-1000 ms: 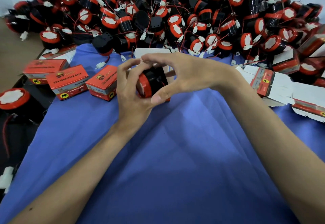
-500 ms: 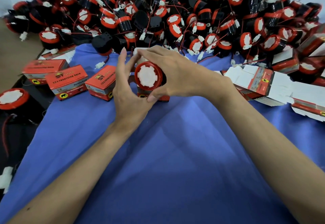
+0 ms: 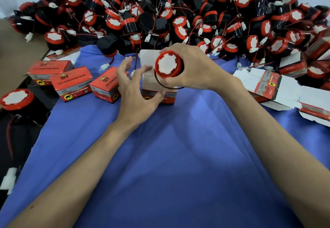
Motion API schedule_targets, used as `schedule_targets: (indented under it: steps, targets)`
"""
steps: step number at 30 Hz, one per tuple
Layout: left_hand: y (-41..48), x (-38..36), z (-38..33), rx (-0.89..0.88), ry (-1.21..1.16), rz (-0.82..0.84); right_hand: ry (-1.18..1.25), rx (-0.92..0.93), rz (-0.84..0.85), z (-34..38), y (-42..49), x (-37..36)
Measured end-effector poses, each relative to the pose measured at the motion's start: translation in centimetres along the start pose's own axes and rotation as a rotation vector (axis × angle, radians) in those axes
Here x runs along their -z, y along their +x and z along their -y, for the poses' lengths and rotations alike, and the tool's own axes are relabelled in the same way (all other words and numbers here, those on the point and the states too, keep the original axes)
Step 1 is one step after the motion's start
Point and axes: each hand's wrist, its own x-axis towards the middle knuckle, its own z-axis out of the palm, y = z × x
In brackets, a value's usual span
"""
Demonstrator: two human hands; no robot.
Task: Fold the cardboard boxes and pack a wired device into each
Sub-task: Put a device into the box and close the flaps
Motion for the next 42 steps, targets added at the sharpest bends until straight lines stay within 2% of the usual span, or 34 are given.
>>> schedule_targets:
  steps: [5, 7, 11, 15, 19, 23, 29, 32, 38, 40, 42]
  targets:
    - [0.3, 0.0, 0.7, 0.060, -0.187, 0.100, -0.131, 0.054, 0.115, 0.5, 0.3, -1.5]
    - [0.1, -0.2, 0.6, 0.050, -0.187, 0.097, -0.154, 0.068, 0.143, 0.4, 0.2, -2.1]
    - [0.0, -0.2, 0.6, 0.061, -0.224, 0.113, -0.019, 0.026, 0.153, 0.1, 0.0, -2.5]
    - [0.2, 0.0, 0.7, 0.038, -0.192, 0.081, -0.120, 0.014, 0.206, -0.4, 0.0, -2.6]
    - [0.4, 0.3, 1.1, 0.041, -0.149, 0.075, -0.088, -0.031, 0.195, -1.0, 0.2, -1.7]
    - [0.4, 0.2, 1.2, -0.035, -0.089, 0.074, -0.336, -0.001, 0.203, -0.8, 0.1, -2.0]
    - [0.5, 0.2, 1.1, -0.041, -0.084, 0.092, -0.596, 0.005, 0.170, -0.4, 0.3, -2.6]
    - [0.4, 0.1, 1.3, -0.016, -0.090, 0.104, -0.567, 0.013, 0.226, -0.6, 0.2, -2.9]
    - [0.5, 0.1, 1.5, -0.033, -0.070, 0.090, -0.224, -0.040, 0.328, -1.3, 0.1, -2.5]
    - [0.5, 0.0, 1.5, -0.048, -0.052, 0.076, -0.265, -0.011, 0.291, -1.2, -0.2, -2.6]
    - [0.6, 0.1, 1.5, -0.055, -0.054, 0.078, -0.450, -0.003, 0.192, -1.2, -0.2, -2.6]
